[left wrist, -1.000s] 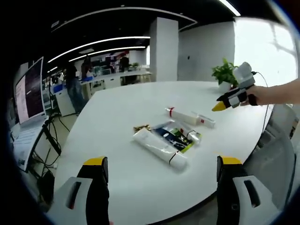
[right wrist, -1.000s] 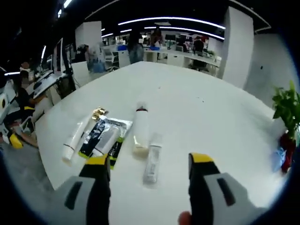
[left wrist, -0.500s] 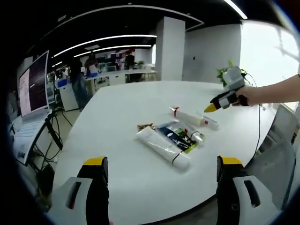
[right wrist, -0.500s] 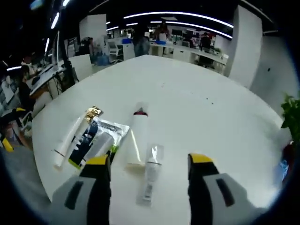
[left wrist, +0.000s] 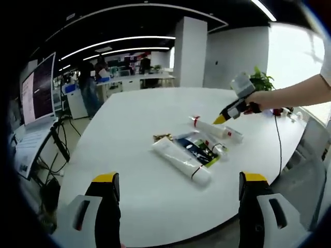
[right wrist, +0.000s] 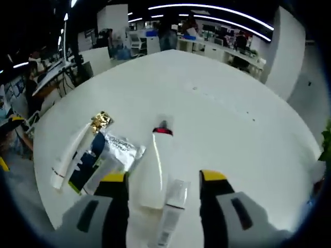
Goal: Arrange the skincare products in the storage area until every visible bottle or jar stands upright without overlapping.
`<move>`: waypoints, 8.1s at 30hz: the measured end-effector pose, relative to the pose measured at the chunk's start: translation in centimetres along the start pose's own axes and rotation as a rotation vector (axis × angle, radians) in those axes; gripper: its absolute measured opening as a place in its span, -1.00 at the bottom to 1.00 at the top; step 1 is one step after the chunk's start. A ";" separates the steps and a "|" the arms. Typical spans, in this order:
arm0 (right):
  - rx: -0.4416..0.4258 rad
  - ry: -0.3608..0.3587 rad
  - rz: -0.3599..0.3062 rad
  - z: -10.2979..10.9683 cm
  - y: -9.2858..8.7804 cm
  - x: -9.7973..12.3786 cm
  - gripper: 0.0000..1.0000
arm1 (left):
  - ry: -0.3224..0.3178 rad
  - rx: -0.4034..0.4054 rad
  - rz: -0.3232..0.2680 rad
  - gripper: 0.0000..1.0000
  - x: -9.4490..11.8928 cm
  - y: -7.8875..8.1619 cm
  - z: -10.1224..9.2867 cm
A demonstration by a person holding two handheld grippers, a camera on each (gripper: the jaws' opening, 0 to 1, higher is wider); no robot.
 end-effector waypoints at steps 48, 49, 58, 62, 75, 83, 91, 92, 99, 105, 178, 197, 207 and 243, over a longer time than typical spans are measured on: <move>0.052 0.058 0.462 1.1 5.1 -7.0 -0.41 | -0.025 0.040 -0.020 0.83 0.2 0.2 0.2; 0.057 0.060 0.477 1.1 5.3 -7.1 -0.41 | -0.024 0.039 -0.024 0.83 0.2 0.2 0.2; 0.140 0.088 0.628 0.5 7.4 -8.6 -0.42 | -0.021 0.048 -0.046 0.82 0.3 0.3 0.3; 0.168 0.091 0.648 0.8 7.3 -8.5 -0.43 | -0.016 0.049 -0.049 0.81 0.3 0.3 0.3; 0.183 0.145 0.498 0.9 7.6 -6.6 -0.44 | -0.030 0.025 -0.046 0.81 0.3 0.5 -0.2; 0.180 0.198 0.366 1.0 6.0 -4.1 -0.45 | -0.083 0.015 -0.045 0.80 0.3 0.6 -1.1; 0.146 0.243 0.171 1.5 3.7 -0.8 -0.45 | -0.136 -0.015 -0.054 0.81 0.5 1.1 -2.3; 0.153 0.237 0.144 1.6 3.3 -0.2 -0.45 | -0.138 -0.017 -0.058 0.81 0.5 1.3 -2.4; 0.191 0.254 -0.021 1.4 0.6 2.3 -0.45 | -0.171 -0.077 -0.078 0.81 0.9 2.2 -3.5; 0.186 0.289 -0.125 0.9 -2.5 4.0 -0.45 | -0.199 -0.112 -0.091 0.81 0.8 3.0 -4.8; 0.379 0.492 -0.312 0.2 -5.6 7.2 -0.43 | -0.831 -0.703 0.076 0.07 -23.6 10.5 -14.5; 0.503 0.603 -0.311 -0.4 -4.3 6.3 -0.44 | -0.802 -0.665 0.006 -0.46 -24.0 10.1 -14.7; 0.503 0.597 -0.299 -0.4 -3.7 6.0 -0.43 | -0.795 -0.661 0.010 -0.46 -24.4 10.3 -14.2; -0.054 0.251 -0.420 4.0 -11.9 10.6 0.26 | -0.568 -0.725 0.273 -0.01 -24.6 8.0 -10.9</move>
Point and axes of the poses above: the point that each gripper's makers call its tool centre point, and the gripper's own axes: x roughly backward along the fingers, z roughly to its left, y roughly out of its top, the point moved 10 cm from there along x, roughly backward along the fingers, and after that the axes turned 8 degrees about z, right-handed, at the moved point
